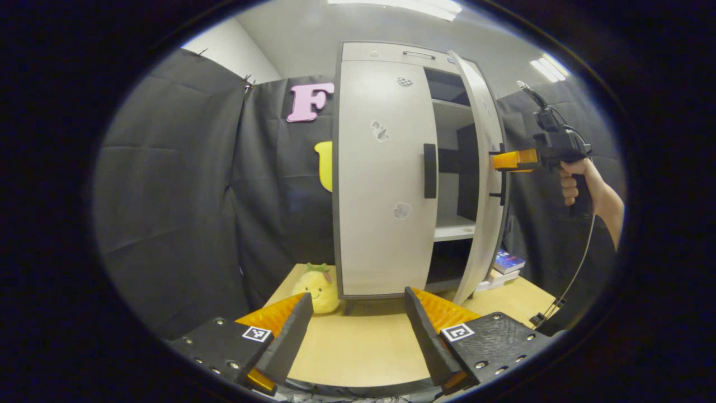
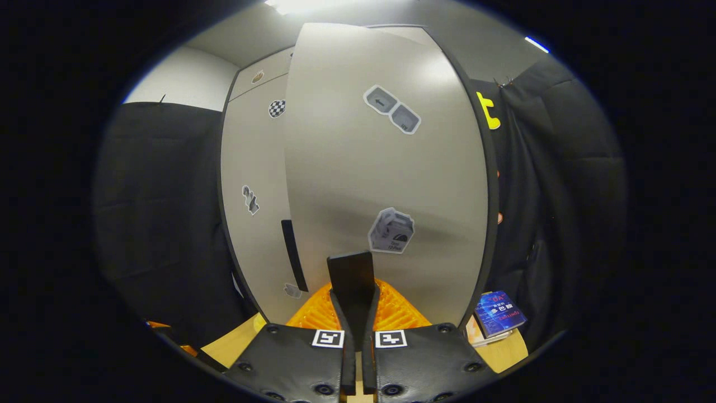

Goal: Open the right door of the double-door shoe cabinet with the right hand, and open the left door with the left hand.

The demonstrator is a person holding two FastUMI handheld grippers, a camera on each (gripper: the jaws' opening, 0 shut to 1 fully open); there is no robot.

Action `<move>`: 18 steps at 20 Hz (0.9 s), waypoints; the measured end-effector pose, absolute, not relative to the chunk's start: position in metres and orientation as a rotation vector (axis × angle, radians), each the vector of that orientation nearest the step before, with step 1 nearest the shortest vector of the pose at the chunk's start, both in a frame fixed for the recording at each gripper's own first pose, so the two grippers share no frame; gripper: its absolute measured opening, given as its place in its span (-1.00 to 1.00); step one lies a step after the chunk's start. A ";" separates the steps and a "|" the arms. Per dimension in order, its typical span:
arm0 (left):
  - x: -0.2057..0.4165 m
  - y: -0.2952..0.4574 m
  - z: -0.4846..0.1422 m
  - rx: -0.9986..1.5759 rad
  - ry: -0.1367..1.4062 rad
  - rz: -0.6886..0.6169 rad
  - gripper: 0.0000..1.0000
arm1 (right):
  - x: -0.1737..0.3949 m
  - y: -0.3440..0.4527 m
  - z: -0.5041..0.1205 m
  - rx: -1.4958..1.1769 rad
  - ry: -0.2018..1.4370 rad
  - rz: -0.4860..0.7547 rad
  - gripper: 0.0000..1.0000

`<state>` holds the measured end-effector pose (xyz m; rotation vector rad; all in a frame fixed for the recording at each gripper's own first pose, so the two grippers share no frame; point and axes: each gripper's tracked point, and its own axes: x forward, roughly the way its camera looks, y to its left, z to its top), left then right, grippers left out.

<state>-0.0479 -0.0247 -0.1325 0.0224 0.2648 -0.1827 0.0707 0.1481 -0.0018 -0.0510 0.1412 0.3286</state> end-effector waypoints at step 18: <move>-0.046 -0.139 -0.140 -0.013 0.311 -0.372 0.92 | 0.031 -0.020 0.017 0.184 0.130 0.219 -0.90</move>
